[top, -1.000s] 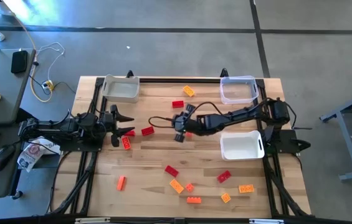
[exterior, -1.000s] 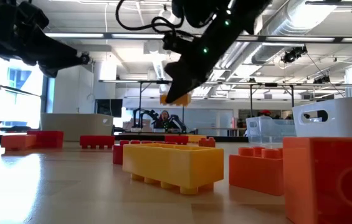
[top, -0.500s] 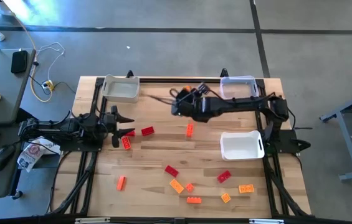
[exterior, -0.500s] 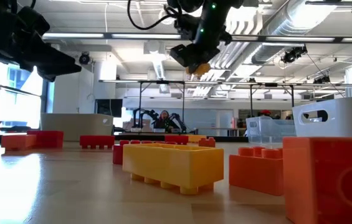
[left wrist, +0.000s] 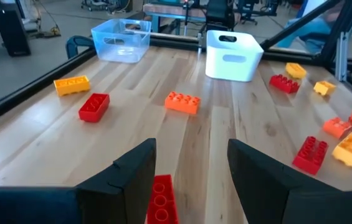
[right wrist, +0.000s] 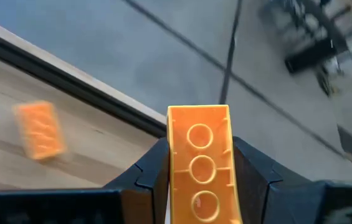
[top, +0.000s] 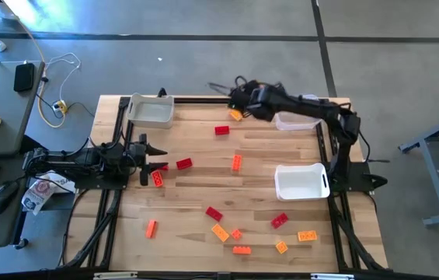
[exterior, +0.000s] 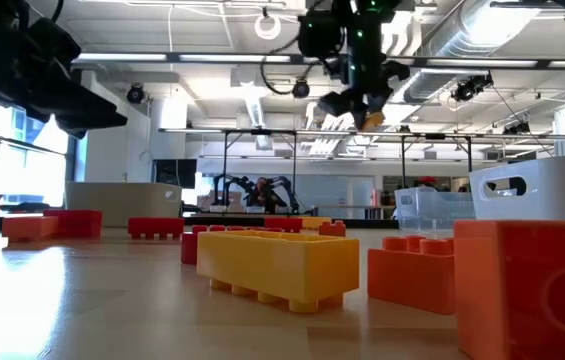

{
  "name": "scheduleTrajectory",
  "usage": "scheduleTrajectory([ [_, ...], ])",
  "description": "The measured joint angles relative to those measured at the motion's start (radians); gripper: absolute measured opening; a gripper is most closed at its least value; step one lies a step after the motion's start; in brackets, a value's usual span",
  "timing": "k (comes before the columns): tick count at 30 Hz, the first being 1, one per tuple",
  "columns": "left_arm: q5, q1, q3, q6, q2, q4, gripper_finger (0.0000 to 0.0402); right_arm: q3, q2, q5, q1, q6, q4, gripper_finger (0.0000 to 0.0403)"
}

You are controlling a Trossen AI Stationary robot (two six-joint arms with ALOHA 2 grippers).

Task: Sort & place blocks by color
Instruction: Put the yellow game piece into the transparent bin

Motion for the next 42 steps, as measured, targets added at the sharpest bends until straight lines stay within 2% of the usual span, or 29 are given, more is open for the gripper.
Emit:
scheduleTrajectory([
  [7,0.0,0.0,0.0,-0.041,0.0,0.0,0.0186,0.006,0.0,-0.163,-0.195,-0.07,-0.163,0.0112],
  [16,-0.001,0.0,0.0,-0.171,0.0,0.001,0.0186,-0.002,0.0,-0.33,-0.393,-0.244,-0.194,0.0112],
  [21,-0.003,0.0,0.0,-0.183,0.0,0.012,0.0186,-0.002,0.019,-0.441,-0.472,-0.314,-0.191,0.0112],
  [24,-0.004,0.0,0.0,-0.183,0.0,0.024,0.0186,-0.002,0.044,-0.442,-0.492,-0.318,-0.19,0.0112],
  [29,-0.007,0.0,0.0,-0.18,0.0,0.052,0.0186,-0.003,0.096,-0.522,-0.499,-0.336,-0.189,0.0112],
  [42,-0.006,0.0,0.0,-0.18,0.0,0.053,0.0186,-0.004,0.196,-0.635,-0.499,-0.346,-0.191,0.0112],
])
